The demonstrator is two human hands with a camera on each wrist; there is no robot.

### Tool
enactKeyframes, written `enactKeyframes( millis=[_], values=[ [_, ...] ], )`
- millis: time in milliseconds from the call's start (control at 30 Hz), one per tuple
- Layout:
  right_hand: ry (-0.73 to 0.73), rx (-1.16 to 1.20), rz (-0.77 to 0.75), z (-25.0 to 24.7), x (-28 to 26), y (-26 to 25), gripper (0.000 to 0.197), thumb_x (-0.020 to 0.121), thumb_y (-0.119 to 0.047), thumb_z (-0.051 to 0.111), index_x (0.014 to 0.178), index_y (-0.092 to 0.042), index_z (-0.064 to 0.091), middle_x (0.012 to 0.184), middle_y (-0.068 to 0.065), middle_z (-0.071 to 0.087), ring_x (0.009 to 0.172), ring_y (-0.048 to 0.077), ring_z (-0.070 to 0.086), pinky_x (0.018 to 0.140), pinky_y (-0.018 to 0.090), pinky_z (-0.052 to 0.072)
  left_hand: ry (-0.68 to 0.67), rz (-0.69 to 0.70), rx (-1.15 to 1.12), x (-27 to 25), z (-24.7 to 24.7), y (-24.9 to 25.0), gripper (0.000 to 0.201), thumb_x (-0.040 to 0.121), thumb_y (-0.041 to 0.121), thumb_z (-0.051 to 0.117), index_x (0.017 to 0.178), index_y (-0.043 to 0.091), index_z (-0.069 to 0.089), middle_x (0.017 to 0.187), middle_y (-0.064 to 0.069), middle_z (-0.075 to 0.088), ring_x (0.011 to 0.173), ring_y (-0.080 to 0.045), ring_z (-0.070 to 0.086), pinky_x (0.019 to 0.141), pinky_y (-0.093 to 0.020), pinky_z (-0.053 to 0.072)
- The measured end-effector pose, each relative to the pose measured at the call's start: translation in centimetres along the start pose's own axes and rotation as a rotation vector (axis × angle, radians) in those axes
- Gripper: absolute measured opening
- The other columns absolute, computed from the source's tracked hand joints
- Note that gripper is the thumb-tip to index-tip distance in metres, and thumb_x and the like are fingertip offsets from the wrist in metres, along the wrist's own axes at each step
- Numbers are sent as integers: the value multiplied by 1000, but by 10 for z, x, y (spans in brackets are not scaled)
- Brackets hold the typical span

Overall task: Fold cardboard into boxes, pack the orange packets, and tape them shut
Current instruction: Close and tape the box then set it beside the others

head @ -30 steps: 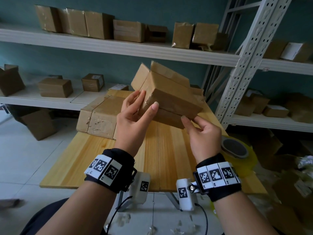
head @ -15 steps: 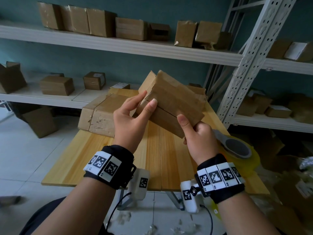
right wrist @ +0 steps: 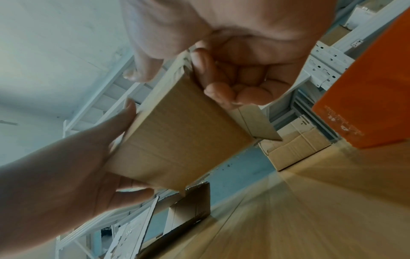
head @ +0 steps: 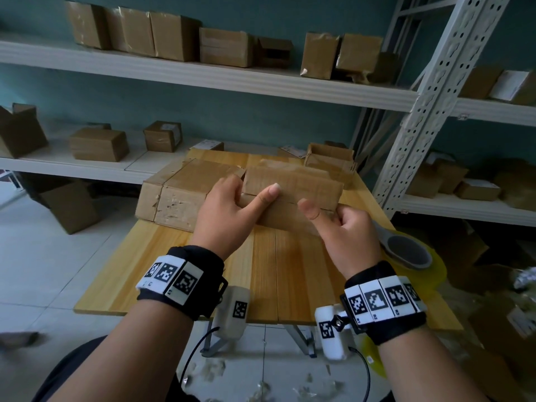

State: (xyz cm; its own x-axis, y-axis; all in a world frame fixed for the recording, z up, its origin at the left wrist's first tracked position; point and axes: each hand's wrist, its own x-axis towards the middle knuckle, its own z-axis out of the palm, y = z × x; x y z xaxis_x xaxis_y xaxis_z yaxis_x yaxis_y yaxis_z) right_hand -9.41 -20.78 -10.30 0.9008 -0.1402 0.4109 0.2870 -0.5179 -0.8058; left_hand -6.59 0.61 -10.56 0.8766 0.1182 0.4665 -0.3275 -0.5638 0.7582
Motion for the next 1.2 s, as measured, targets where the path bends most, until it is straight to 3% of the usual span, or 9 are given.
enactKeyframes(
  millis=[100,200,333,467,567,633,767,900,1200],
  values=[
    [32,-59,-7,-5,3,2,72,72,-80,69,58,-12,52,45,-6,49,43,10,44,42,18,33,-65,26,26,1,-2,-3,74,97,77,45,79,8,60,79,-8,60,70,-29,58,62,-49,52],
    [7,-105,13,-8,6,6,71,76,-79,67,58,-13,49,45,-8,38,42,8,37,43,21,32,-151,21,44,1,-2,-6,69,103,70,41,76,11,65,75,-9,64,64,-26,62,63,-51,57],
    [-80,-153,91,-7,9,15,70,80,-81,63,64,-13,56,49,-4,44,47,13,44,50,29,38,-220,-15,115,3,1,-10,63,107,61,42,76,13,66,71,-7,63,61,-18,57,58,-37,47],
    [-154,-199,167,-8,11,14,66,89,-77,56,67,-15,55,56,1,49,55,19,52,56,31,42,-270,-59,111,5,3,-11,66,103,70,41,84,14,69,78,-9,70,70,-23,68,71,-49,62],
    [-211,-256,207,-9,10,12,65,93,-76,50,78,-14,61,66,8,59,63,25,61,62,35,48,-369,-141,121,-1,3,-7,73,90,83,47,93,13,67,83,-7,74,69,-19,75,66,-39,67],
    [-249,-304,227,-9,10,12,70,94,-77,46,88,-11,67,74,11,65,73,29,68,67,36,52,-382,-114,178,-2,3,-5,77,89,84,46,90,10,67,81,-13,74,70,-24,75,69,-38,66],
    [-287,-275,246,-12,8,10,81,78,-89,47,85,-12,67,66,4,60,63,22,63,62,34,48,-377,-74,207,3,0,-7,79,94,79,43,85,5,68,82,-20,72,75,-34,72,77,-48,63],
    [-313,-353,231,-11,7,6,82,68,-91,51,83,-12,64,64,2,57,58,17,57,54,27,40,-401,-46,253,4,-1,-9,71,97,75,42,83,11,68,79,-11,68,71,-24,66,65,-35,54],
    [-270,-347,205,-8,9,9,68,88,-78,54,75,-12,61,66,9,62,60,22,61,57,30,44,-401,-17,260,7,-1,-13,74,97,77,42,78,11,67,73,-9,66,62,-20,61,58,-30,48]
  ],
)
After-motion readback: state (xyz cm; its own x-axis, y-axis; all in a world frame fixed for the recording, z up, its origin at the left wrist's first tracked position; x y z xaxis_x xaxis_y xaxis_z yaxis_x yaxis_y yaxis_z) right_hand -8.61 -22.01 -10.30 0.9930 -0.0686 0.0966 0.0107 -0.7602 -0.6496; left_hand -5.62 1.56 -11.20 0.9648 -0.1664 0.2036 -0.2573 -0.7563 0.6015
